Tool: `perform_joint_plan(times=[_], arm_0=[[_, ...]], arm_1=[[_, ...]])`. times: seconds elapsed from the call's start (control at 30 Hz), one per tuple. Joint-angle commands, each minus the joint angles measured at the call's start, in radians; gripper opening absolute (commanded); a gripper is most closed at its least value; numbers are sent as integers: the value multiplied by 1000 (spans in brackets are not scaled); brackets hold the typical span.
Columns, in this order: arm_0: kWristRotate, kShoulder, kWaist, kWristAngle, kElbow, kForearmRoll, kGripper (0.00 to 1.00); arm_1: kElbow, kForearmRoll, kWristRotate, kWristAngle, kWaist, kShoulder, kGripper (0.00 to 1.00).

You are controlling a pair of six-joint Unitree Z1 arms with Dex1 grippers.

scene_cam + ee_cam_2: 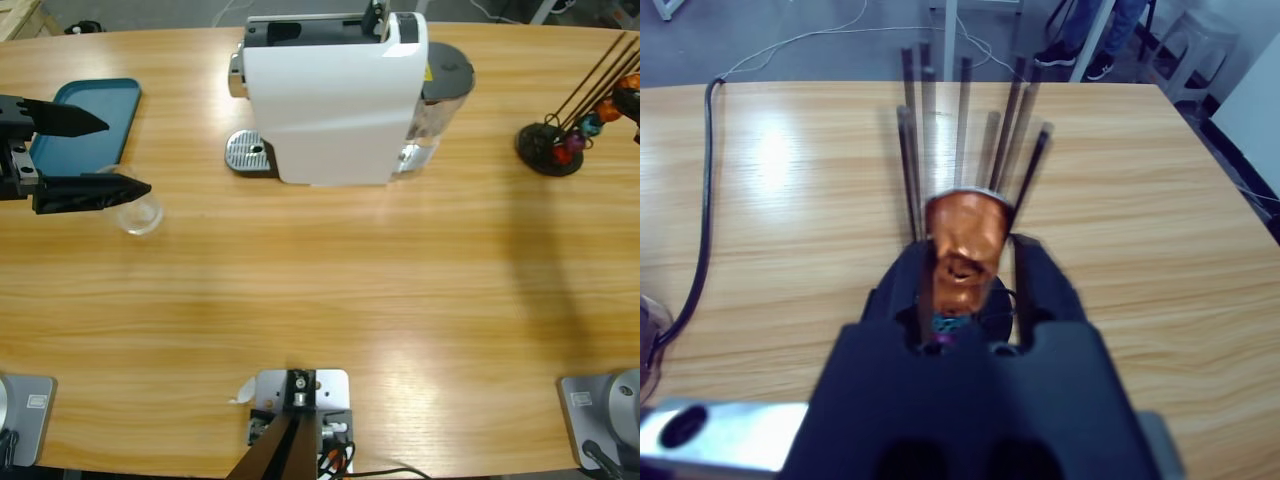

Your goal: Pour coffee

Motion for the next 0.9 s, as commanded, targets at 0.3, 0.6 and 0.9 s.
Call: perform_joint_plan(times=[0.3, 0.6, 0.9], arm_0=[[-19, 39, -25, -17, 49, -10, 977], [-19, 37, -25, -17, 50, -10, 977], [-19, 41, -25, -13, 50, -15, 977]], arm_1=[[11, -2, -14, 22, -18, -19, 581], [11, 2, -14, 20, -18, -17, 595], [12, 33, -15, 15, -18, -58, 513]])
